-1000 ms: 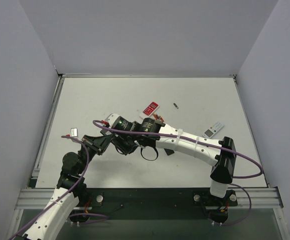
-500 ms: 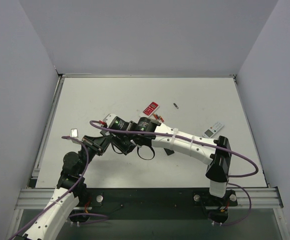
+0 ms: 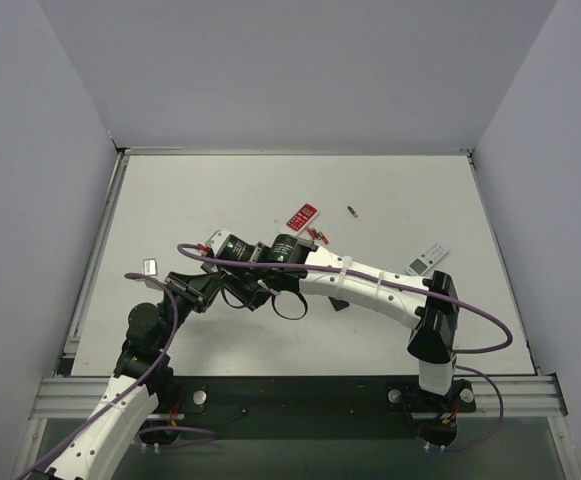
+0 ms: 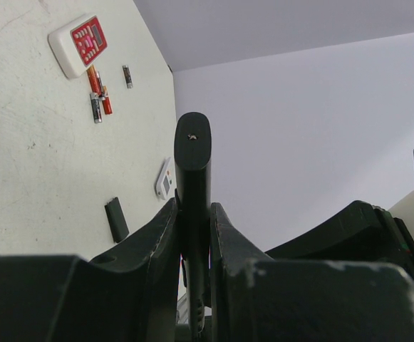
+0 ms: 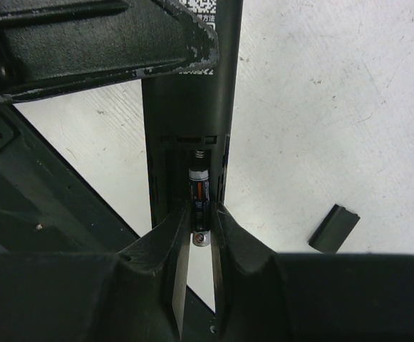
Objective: Load the batteries into the remote control
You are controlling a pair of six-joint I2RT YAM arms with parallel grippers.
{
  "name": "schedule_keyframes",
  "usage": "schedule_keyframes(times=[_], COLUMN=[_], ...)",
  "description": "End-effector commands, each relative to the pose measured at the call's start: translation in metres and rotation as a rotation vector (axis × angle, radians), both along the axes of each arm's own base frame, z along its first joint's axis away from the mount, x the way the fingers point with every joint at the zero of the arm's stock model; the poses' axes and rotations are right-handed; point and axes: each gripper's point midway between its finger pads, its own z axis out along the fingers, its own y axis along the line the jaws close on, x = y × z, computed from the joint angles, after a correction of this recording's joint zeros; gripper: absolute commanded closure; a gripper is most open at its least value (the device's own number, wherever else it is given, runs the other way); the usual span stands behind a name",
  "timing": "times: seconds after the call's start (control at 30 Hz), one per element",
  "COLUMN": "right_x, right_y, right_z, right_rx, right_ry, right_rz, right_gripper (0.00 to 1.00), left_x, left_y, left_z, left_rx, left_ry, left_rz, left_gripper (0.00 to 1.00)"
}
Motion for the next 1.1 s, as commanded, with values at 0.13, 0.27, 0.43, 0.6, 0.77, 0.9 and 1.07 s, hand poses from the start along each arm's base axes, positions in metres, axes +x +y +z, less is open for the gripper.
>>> schedule_keyframes(times=[0.13,0.27,0.43,0.6,0.77,0.9,1.07], right_x=[0.003,0.006,0.006,0.007,0.006,0.007,0.008], right_y=[-0.013,-0.014,-0.012,-0.011,-0.01,-0.01,-0.013], right_z=[-0.009,-0.007,-0.008,-0.009,-0.008,-0.007,-0.002], right_rx=[-0.097,-0.097,-0.098,-0.098,-0.096,-0.095,-0.089], right_ry=[-0.016,-0.028,-0.027,-0.027,-0.028,-0.028,-0.042], right_rz=[-0.02,-0.029,-0.032,-0.032,-0.031,-0.03,-0.032], right_gripper=[0.87,0.87,0.86,0.83,0.83,0.87,1.0], left_x=[-0.005,-0.005,-0.006,-0.007,-0.007,-0.007,-0.008], left_y=[0.002,0.002,0.001,0.001,0.0,-0.001,0.0], left_z=[-0.05,-0.051,-0.054,-0.053,-0.054,-0.054,-0.061], left_rx=[-0.001,-0.002,0.001,-0.003,-0.001,-0.001,0.011], left_ry=[0.079,0.081,0.089,0.087,0.086,0.088,0.095], left_rz=[0.001,0.002,-0.004,-0.007,-0.007,-0.012,-0.008], left_gripper=[1.0,1.0,1.0,1.0,1.0,1.0,1.0])
